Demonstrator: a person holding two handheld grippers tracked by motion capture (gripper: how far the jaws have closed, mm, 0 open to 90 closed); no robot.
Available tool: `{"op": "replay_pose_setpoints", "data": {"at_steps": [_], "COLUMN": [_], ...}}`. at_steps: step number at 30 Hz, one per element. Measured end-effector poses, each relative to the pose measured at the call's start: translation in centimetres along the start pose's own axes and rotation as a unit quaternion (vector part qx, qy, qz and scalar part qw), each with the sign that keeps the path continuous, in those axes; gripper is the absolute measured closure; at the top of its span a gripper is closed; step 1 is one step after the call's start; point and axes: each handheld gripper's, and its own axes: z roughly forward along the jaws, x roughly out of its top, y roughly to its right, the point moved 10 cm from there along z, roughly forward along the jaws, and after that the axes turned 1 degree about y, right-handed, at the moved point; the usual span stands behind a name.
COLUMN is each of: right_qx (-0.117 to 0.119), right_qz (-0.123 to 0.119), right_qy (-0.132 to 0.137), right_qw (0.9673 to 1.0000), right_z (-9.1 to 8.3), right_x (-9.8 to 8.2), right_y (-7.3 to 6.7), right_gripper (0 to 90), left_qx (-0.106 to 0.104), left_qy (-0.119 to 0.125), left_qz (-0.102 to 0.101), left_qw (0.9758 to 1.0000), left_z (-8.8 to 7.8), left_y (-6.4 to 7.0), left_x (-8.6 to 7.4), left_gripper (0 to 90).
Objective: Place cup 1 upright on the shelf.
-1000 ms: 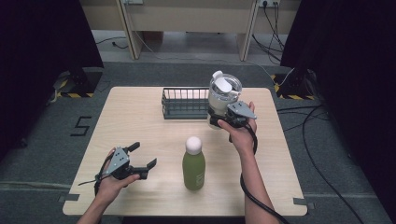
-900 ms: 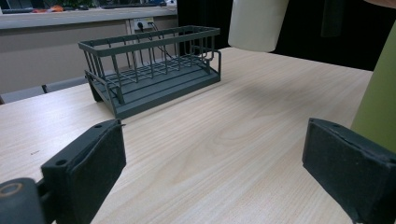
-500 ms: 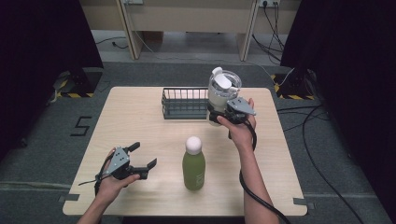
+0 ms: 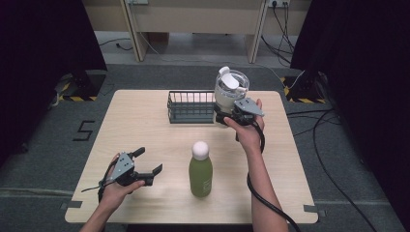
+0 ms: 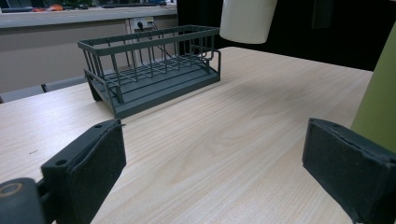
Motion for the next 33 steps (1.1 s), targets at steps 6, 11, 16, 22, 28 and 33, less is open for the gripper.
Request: {"op": "replay_pose_setpoints", "data": {"at_steps": [6, 11, 16, 22, 28, 33], "right_qx": [-0.001, 0.0, 0.0, 0.0, 0.0, 0.0], "right_qz": [0.0, 0.0, 0.002, 0.001, 0.001, 0.003], "right_qy": [0.001, 0.004, 0.004, 0.005, 0.006, 0.006], "right_qw": [1.0, 1.0, 1.0, 1.0, 1.0, 1.0], "right_z": [0.3, 0.5, 0.7, 0.9, 1.3, 1.7], "right_x": [0.4, 0.7, 0.9, 1.2, 1.5, 1.6], "right_y": [0.0, 0.0, 0.0, 0.0, 0.0, 0.0], "right_gripper": [9.6, 9.7, 9.7, 9.7, 9.7, 9.7], "left_qx": [0.0, 0.001, 0.0, 0.0, 0.0, 0.001], "left_qy": [-0.001, 0.0, 0.0, 0.0, 0.001, 0.001], "left_qz": [0.0, 0.0, 0.0, 0.001, 0.001, 0.0], "left_qw": [1.0, 1.0, 1.0, 1.0, 1.0, 1.0], "left_z": [0.0, 0.0, 0.0, -0.1, -0.1, -0.1], "left_y": [0.0, -0.1, 0.0, -0.1, -0.1, -0.1], "left_x": [0.0, 0.0, 0.0, 0.0, 0.0, 0.1], "left_gripper": [5.3, 5.3, 5.3, 5.3, 5.3, 5.3]}}
